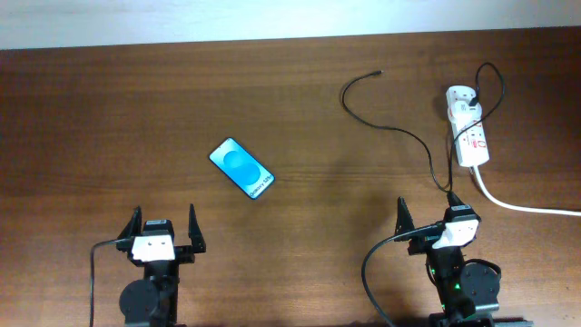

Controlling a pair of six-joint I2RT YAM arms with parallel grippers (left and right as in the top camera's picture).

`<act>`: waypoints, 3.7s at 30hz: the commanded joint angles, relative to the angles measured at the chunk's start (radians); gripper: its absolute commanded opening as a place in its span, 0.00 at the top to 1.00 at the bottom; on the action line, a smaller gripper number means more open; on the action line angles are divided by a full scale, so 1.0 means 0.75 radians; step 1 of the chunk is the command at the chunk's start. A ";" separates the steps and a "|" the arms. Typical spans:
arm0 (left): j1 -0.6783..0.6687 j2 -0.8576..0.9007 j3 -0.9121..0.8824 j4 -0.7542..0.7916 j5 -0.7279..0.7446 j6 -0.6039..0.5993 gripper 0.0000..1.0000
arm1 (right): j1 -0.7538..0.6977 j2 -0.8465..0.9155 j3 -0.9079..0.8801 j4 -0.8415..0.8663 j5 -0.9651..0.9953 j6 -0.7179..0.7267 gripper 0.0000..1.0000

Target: Plug charger to phone and switch on socket

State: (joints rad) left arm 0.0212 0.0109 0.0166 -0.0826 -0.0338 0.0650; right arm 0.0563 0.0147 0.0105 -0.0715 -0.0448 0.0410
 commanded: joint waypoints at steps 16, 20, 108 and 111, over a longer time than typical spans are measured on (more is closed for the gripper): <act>0.002 -0.006 -0.010 0.003 -0.015 0.025 0.01 | 0.011 -0.015 -0.007 -0.009 0.011 -0.010 0.02; 0.002 -0.006 -0.010 0.003 -0.015 0.025 0.01 | 0.011 -0.015 -0.007 -0.010 0.011 -0.010 0.02; -0.325 2.694 2.231 -1.232 0.079 -1.292 0.01 | 0.011 -0.015 -0.007 -0.009 0.011 -0.010 0.02; -0.328 2.701 2.231 -1.275 0.122 -1.143 0.01 | 0.011 -0.015 -0.007 -0.009 0.012 -0.009 0.02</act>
State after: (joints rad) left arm -0.2199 2.0323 1.6768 -1.0256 0.0223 -0.8791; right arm 0.0563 0.0109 0.0105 -0.0723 -0.0414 0.0410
